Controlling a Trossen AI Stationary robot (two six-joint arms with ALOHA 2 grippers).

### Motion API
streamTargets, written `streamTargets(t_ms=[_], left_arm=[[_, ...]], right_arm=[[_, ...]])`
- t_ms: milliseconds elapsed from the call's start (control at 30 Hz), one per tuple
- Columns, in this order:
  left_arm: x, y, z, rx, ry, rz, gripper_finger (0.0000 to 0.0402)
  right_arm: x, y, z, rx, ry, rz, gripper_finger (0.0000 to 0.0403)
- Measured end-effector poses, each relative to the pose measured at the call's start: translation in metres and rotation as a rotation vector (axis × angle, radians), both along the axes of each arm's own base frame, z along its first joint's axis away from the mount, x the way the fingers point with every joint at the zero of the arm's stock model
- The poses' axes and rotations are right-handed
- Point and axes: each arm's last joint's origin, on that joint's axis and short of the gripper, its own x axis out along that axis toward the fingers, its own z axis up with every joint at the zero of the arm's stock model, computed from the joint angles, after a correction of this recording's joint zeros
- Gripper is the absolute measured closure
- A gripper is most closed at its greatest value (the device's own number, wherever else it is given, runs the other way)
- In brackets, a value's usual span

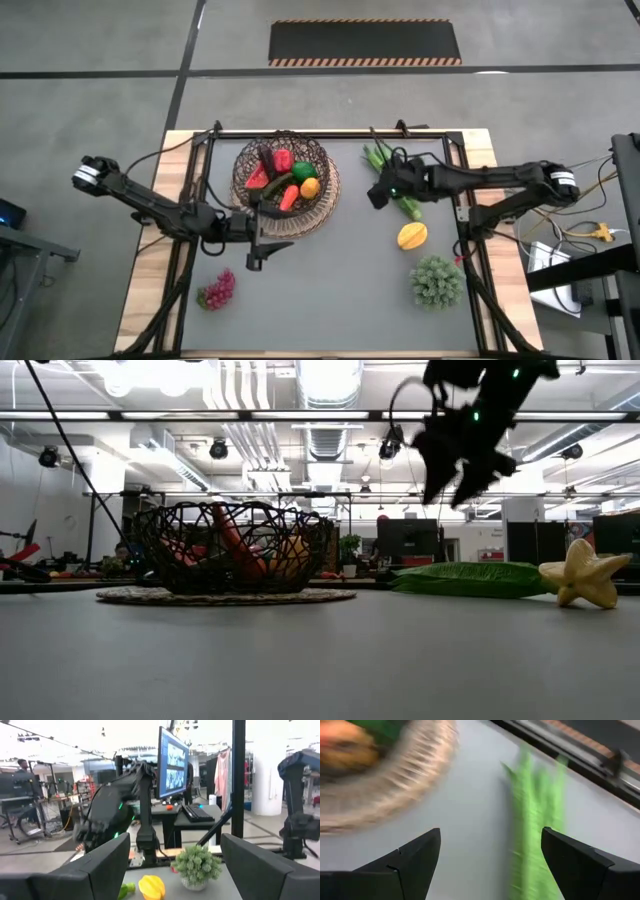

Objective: Build produce basket
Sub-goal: Put the green leaf lettuce into the black wire basket

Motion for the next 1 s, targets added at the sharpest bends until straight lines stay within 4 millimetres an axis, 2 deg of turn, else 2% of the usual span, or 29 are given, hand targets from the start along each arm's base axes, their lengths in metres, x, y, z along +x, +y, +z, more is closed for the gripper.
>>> streamTargets(t_ms=[233,433,700,1000], left_arm=[[-0.005,0.002,-0.003,0.016,0.001,0.009,0.0109],[-0.006,0.003,-0.006,0.013,0.007,0.032,0.0109],[-0.006,0.003,-0.006,0.013,0.008,0.034,0.0109],[-0.006,0.003,-0.006,0.013,0.008,0.034,0.0109]], right_arm=[[0.000,-0.041,-0.033,0.111,0.172,-0.108,0.0077],[0.002,-0.064,-0.063,0.202,0.288,-0.123,0.0077],[0.005,-0.073,-0.089,0.242,0.397,-0.130,0.0078],[0.006,-0.073,-0.092,0.245,0.406,-0.132,0.0080]])
